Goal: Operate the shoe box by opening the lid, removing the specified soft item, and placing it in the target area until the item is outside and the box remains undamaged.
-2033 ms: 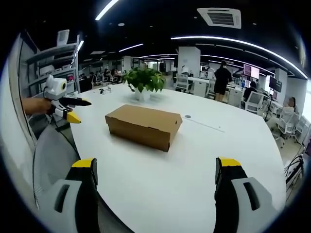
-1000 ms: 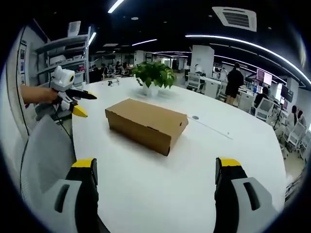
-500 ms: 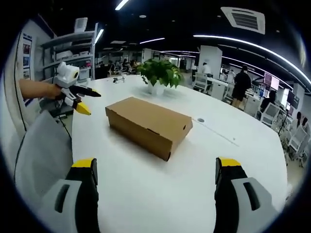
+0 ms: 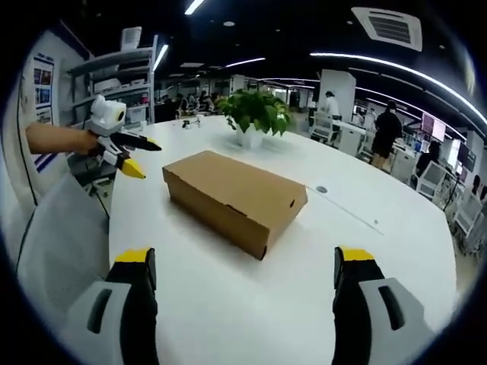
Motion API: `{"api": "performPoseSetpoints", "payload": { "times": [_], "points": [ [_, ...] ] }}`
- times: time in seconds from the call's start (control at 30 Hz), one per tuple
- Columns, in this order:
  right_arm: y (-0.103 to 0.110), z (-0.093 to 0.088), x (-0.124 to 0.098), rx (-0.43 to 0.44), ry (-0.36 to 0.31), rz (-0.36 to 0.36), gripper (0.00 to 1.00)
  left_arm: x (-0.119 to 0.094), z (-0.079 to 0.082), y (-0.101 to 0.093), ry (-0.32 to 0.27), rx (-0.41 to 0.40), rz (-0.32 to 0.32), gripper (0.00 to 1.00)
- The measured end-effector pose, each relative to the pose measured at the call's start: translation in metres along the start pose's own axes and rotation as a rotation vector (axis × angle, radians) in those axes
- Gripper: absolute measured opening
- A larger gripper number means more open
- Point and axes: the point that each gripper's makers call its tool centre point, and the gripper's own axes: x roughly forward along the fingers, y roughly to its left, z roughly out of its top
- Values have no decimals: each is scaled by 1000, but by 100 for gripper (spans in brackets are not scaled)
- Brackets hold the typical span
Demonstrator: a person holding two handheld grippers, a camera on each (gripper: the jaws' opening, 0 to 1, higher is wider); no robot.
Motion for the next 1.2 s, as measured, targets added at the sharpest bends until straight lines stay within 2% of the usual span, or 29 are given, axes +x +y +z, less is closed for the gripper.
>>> {"api": "performPoseSetpoints", "payload": {
  "times": [0.43, 0.7, 1.2],
  "points": [
    [-5, 3, 27, -14, 1, 35, 83, 9, -4, 4, 15, -8, 17, 86],
    [-12, 10, 45, -24, -19, 43, 73, 17, -8, 9, 26, -19, 33, 82],
    [-20, -1, 84, -30, 30, 59, 57, 37, -12, 12, 27, -35, 70, 72]
  ]
}}
